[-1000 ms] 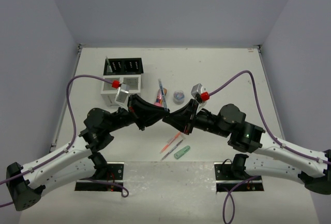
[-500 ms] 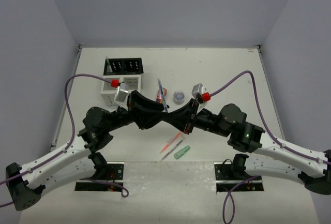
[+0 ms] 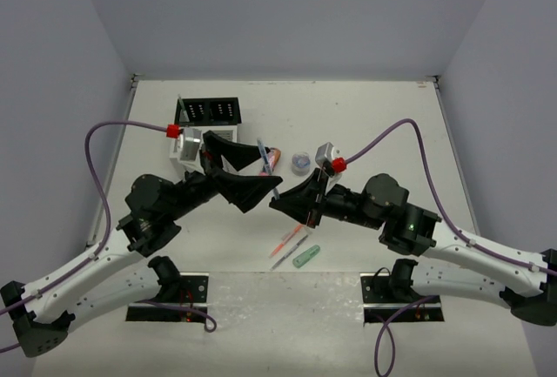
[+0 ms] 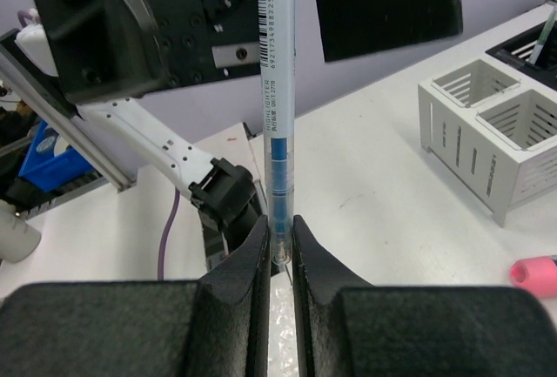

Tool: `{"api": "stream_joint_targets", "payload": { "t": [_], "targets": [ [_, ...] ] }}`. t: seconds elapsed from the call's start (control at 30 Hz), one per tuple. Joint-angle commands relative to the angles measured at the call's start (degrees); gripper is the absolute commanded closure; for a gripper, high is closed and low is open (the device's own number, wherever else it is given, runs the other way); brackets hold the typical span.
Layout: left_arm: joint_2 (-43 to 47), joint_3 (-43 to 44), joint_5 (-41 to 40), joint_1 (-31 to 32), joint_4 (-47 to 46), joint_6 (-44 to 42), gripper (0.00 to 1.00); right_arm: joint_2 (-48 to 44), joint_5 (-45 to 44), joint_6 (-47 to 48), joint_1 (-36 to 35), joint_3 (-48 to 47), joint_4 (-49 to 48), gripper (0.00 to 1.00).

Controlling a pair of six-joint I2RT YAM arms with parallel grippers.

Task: Sort the stationery into containers
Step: Close the pen cap on the pen.

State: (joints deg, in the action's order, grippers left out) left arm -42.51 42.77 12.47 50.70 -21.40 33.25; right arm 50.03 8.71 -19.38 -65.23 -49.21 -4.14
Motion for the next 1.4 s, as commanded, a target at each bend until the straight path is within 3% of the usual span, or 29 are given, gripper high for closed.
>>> {"api": "stream_joint_targets", "payload": {
  "t": [0.0,0.1,0.27,0.3,0.47,0.5,0.57,0.6,1.03,1.37],
  "targets": [
    [-0.5,4.5,-4.0,0.1,0.7,-3.1,0.01,0.4,1.7,1.0,-0.2,-0.9,-1.4,1.00],
    [-1.4,5.9,-4.2,0.2,1.0,-3.5,0.08,0.6,2.2,1.1,-0.1,-1.2,-1.2,1.00],
    [-1.3,5.2,-2.4,0.1,-0.4,-3.0,0.34,0.2,1.9,1.3,-0.2,-1.4,-0.8,1.00],
    [-1.2,4.7,-2.2,0.1,-0.8,-2.7,0.44,0.1,1.8,1.4,-0.2,-1.5,-0.6,1.00],
    [-1.8,3.5,-1.0,0.1,-1.3,-1.7,0.60,0.4,1.9,2.2,-0.1,-3.0,-0.1,1.00],
    [-2.0,3.2,-0.3,0.1,-1.5,-1.4,0.67,0.4,1.8,2.5,-0.1,-3.3,0.4,1.00],
    [-2.5,2.6,0.5,0.1,-2.2,-0.4,0.93,0.5,1.0,3.1,-0.1,-4.2,0.8,1.00],
    [-2.8,2.4,0.9,0.2,-2.2,0.2,1.00,0.5,0.5,3.5,-0.2,-4.4,0.8,1.00],
    [-3.2,-9.0,7.9,0.6,-8.9,6.7,1.00,1.5,-4.4,8.9,2.6,-11.0,-1.5,1.00],
    [-1.7,-15.9,5.1,2.2,-11.5,7.2,1.00,6.7,-1.9,7.7,5.9,-19.0,-3.9,1.00]
  ]
}}
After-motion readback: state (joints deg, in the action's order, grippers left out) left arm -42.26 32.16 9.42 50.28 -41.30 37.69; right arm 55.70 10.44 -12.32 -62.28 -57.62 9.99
